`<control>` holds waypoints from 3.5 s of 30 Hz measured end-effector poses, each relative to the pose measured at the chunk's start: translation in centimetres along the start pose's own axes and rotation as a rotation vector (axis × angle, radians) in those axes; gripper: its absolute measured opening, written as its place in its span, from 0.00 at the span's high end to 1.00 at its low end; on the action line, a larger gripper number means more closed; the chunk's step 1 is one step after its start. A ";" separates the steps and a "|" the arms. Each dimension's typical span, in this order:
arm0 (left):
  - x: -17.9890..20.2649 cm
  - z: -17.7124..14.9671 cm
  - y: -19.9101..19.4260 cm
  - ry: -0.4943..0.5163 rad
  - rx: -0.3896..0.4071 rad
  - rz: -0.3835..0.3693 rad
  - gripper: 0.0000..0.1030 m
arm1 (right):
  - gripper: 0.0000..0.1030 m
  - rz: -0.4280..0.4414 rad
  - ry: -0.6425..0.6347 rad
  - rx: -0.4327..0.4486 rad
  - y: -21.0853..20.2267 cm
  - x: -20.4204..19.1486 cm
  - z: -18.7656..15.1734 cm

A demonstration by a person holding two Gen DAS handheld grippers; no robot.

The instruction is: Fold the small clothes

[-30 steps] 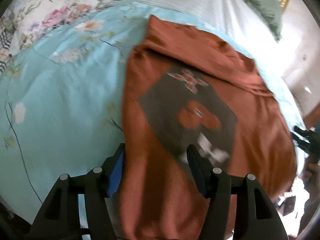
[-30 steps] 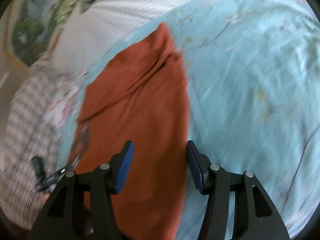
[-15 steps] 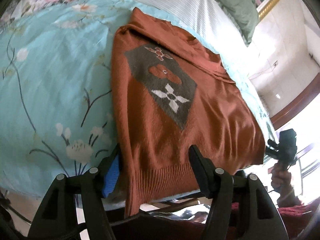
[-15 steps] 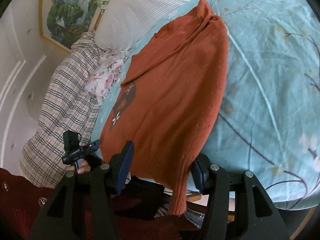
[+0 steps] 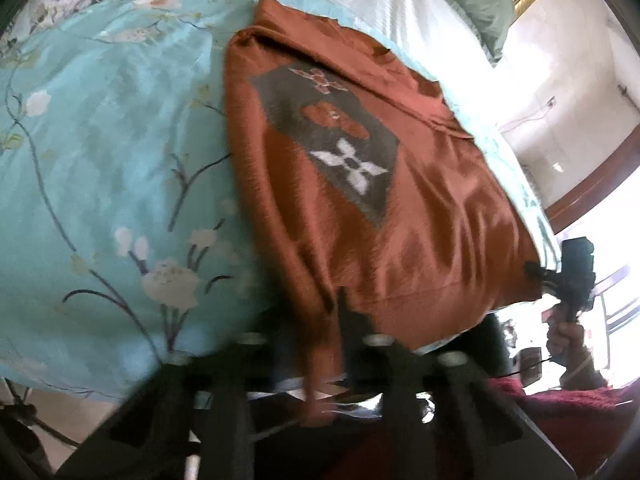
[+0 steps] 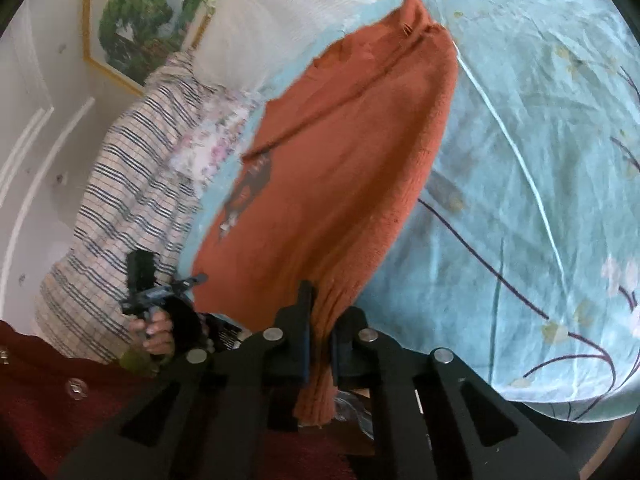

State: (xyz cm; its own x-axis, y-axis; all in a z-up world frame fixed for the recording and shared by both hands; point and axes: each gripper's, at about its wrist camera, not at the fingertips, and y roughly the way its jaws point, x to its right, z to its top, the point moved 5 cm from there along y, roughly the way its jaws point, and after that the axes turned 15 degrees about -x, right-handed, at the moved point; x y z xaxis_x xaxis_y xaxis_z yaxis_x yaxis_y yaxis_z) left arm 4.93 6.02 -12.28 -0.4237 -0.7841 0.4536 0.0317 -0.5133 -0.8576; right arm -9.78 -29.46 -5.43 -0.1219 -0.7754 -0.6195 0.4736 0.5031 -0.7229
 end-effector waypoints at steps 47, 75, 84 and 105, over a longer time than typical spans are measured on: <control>-3.1 34.6 -1.0 -0.201 0.364 0.147 0.96 | 0.92 -0.270 0.064 0.171 1.5 8.5 33.4; 8.1 30.3 9.9 0.153 0.055 0.227 0.64 | 0.72 -0.554 -0.201 -0.073 9.4 3.9 31.2; 1.9 39.2 7.6 -0.066 0.136 0.254 0.65 | 0.70 -0.603 0.035 0.166 4.5 8.8 36.9; 0.5 23.8 1.6 -0.322 0.263 0.112 0.48 | 0.57 -0.377 0.071 0.172 5.0 2.5 25.2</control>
State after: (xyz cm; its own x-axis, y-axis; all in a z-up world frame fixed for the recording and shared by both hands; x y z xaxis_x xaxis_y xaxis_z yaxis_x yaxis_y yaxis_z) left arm 26.33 -3.50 -7.62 -0.1012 -0.8876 0.4493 0.3084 -0.4574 -0.8341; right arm 14.25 -38.46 -2.90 -0.3717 -0.8616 -0.3456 0.5226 0.1135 -0.8450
